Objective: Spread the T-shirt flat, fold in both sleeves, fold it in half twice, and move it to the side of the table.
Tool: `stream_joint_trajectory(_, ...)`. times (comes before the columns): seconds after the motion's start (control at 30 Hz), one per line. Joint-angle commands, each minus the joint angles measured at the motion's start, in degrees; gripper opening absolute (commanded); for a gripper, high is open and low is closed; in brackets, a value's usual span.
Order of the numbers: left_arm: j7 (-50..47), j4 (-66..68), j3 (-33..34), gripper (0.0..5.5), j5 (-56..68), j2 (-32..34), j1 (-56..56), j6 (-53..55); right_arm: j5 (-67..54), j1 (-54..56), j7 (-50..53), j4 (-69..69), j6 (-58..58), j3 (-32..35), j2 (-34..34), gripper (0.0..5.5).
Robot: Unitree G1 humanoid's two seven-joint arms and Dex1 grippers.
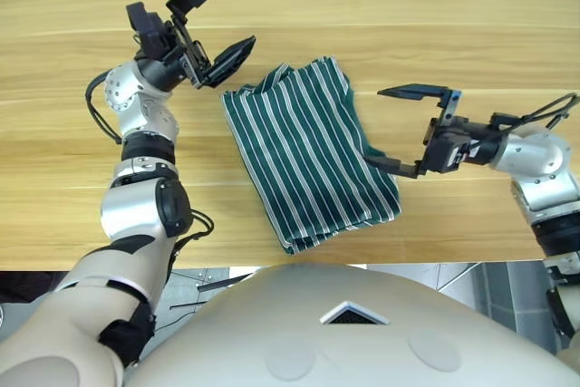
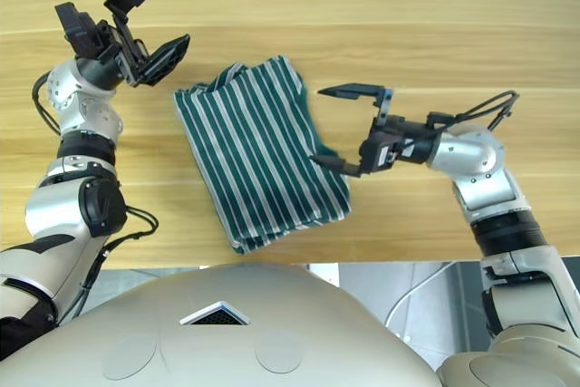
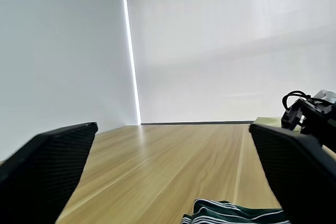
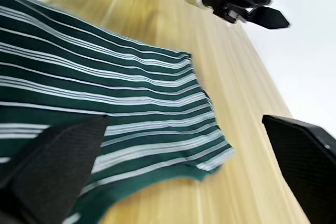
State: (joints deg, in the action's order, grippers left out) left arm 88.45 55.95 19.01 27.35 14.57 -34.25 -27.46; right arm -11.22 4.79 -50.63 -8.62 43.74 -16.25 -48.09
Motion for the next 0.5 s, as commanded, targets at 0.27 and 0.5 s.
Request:
stream_joint_trajectory(0.27,0.26,0.22,-0.04,5.37,0.4,0.56,-0.21,-0.71,14.15,17.86,-1.13,-9.47,-7.45,-7.58,15.85,5.4)
stream_joint_trajectory(0.5,0.0,-0.46,-0.78,5.37,0.13,-0.38,0.25,-0.67,23.47,25.82,-0.06,-28.41,-5.76,-14.13,26.31,5.4)
